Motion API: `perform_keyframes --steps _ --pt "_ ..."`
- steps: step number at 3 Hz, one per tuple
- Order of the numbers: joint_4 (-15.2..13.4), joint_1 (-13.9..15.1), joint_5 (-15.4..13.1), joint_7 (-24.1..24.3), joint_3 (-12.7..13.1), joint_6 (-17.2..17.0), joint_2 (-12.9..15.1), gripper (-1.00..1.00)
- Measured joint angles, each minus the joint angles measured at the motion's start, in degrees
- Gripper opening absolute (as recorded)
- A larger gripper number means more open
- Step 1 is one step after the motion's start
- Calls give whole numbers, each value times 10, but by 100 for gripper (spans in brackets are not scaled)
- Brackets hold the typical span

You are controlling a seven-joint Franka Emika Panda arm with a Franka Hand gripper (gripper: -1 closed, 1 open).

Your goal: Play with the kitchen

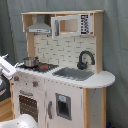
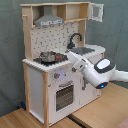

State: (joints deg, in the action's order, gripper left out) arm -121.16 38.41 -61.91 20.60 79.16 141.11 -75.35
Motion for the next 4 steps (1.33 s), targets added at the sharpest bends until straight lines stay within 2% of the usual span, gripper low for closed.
perform_keyframes --steps 1,3,4 --pt "-38 -35 -17 -21 0 25 0 100" --pt "-129 -112 -26 -68 0 66 0 100" --pt "-175 -133 -26 -86 1 97 0 100"
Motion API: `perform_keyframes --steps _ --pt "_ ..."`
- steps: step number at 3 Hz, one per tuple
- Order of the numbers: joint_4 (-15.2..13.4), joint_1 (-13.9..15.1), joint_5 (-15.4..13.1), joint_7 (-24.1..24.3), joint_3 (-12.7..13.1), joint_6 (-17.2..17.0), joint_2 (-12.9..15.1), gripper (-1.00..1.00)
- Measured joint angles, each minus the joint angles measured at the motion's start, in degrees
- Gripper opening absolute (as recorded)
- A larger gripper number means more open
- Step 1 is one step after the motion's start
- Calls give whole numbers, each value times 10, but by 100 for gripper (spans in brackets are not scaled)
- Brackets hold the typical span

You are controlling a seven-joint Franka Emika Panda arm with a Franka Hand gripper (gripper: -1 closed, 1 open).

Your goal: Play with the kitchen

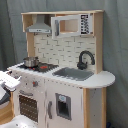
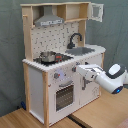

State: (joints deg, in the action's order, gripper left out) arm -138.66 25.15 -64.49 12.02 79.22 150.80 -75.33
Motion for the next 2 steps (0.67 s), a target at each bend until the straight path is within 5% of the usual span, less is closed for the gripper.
perform_keyframes --steps 2 --pt "-70 8 0 -53 -2 80 1 100"
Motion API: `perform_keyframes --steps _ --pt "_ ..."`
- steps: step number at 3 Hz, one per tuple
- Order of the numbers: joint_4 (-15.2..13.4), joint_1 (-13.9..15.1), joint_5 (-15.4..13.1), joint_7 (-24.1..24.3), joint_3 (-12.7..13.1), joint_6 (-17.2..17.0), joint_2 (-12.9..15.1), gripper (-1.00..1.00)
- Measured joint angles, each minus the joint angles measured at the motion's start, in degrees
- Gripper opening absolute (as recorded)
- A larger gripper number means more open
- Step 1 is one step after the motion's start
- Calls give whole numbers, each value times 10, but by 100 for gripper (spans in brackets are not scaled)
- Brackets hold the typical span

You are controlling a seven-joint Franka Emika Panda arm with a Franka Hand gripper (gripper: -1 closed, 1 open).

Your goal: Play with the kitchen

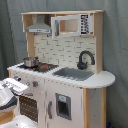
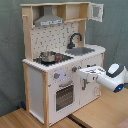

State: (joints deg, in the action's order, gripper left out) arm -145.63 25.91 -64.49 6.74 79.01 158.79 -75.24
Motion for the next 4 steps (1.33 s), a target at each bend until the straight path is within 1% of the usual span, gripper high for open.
perform_keyframes --steps 1,3,4 --pt "-14 22 0 -15 1 57 0 100" --pt "-12 91 0 -47 1 150 0 100" --pt "-1 124 0 -63 1 196 0 100"
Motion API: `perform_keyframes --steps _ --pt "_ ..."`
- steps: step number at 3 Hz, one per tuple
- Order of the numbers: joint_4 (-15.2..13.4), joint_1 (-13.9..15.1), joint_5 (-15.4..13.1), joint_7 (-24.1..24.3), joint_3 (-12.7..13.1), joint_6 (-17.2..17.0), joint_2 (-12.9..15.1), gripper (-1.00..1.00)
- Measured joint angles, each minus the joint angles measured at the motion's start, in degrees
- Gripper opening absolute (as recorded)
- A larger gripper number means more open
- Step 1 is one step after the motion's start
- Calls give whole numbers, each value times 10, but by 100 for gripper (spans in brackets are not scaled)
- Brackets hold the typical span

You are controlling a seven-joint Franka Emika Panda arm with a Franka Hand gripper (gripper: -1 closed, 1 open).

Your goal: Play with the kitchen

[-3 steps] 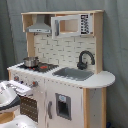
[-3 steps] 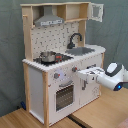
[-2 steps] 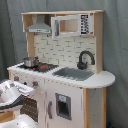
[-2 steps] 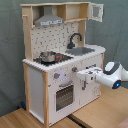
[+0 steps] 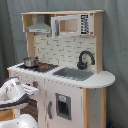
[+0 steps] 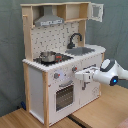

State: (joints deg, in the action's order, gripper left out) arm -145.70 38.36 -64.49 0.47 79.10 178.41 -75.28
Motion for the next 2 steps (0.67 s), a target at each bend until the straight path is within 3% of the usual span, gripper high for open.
perform_keyframes --steps 2 --pt "49 75 0 -35 3 69 0 100"
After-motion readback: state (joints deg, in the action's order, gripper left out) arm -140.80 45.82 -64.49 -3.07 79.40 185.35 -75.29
